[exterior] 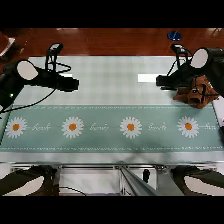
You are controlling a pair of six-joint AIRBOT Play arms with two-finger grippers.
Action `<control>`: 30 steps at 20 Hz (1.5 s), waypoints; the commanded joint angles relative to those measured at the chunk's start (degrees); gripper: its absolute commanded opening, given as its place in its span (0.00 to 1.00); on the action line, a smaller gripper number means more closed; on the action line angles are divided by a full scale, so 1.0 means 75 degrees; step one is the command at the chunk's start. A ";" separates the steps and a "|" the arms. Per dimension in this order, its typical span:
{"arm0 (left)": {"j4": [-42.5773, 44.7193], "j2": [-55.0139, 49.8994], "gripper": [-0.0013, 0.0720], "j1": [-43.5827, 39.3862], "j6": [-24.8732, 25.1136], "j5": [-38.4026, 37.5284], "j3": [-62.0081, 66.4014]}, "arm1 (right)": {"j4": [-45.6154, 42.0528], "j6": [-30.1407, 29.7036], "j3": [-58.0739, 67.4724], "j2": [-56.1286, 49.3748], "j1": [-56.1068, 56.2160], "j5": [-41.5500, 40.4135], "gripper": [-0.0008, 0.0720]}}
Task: Fold the shirts.
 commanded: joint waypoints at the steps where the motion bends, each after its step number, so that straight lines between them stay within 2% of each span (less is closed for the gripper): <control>1: 0.0003 -0.0003 0.04 -0.0006 0.0003 0.0000 0.0000 | 0.0000 0.0000 0.0006 -0.0003 0.0009 0.0003 0.05; 16: 0.0003 -0.0003 0.04 -0.0006 0.0003 0.0003 0.0000 | 0.0003 0.0006 0.0006 -0.0003 0.0009 -0.0026 0.05; 20: 0.0006 -0.0087 0.04 -0.0015 0.0003 0.0516 0.0000 | -0.0286 -0.0023 0.0003 -0.0003 0.0009 -0.0991 0.05; 21: 0.0006 -0.0184 0.07 -0.0015 0.0003 0.0898 0.0000 | -0.0679 -0.0020 0.0003 -0.0003 0.0009 -0.1297 0.06; 22: 0.0006 -0.0300 0.32 -0.0015 0.0000 0.1274 0.0000 | -0.1343 0.0029 0.0003 -0.0003 0.0009 -0.1623 0.30; 23: -0.0003 -0.0452 0.70 -0.0023 -0.0032 0.1577 0.0000 | -0.2136 0.0213 0.0003 -0.0003 0.0009 -0.1909 0.57; 25: 0.0006 -0.0673 0.71 -0.0020 -0.0058 0.1955 0.0000 | -0.4427 0.1116 0.0006 0.0000 -0.0085 -0.2285 0.58; 26: 0.0006 -0.0740 0.71 -0.0020 -0.0058 0.2025 0.0000 | -0.5490 0.2040 0.0006 0.0000 -0.0326 -0.2361 0.58; 27: 0.0006 -0.0799 0.71 -0.0023 -0.0058 0.2095 0.0000 | -0.5983 0.2754 0.0006 -0.0003 -0.0691 -0.2428 0.58; 29: 0.0000 -0.0912 0.71 -0.0026 -0.0061 0.2247 0.0000 | -0.5700 0.3453 0.0006 -0.0090 -0.1848 -0.2611 0.58; 30: 0.0003 -0.0956 0.71 -0.0026 -0.0061 0.2244 0.0000 | -0.5251 0.3500 0.0006 -0.0166 -0.2436 -0.2716 0.58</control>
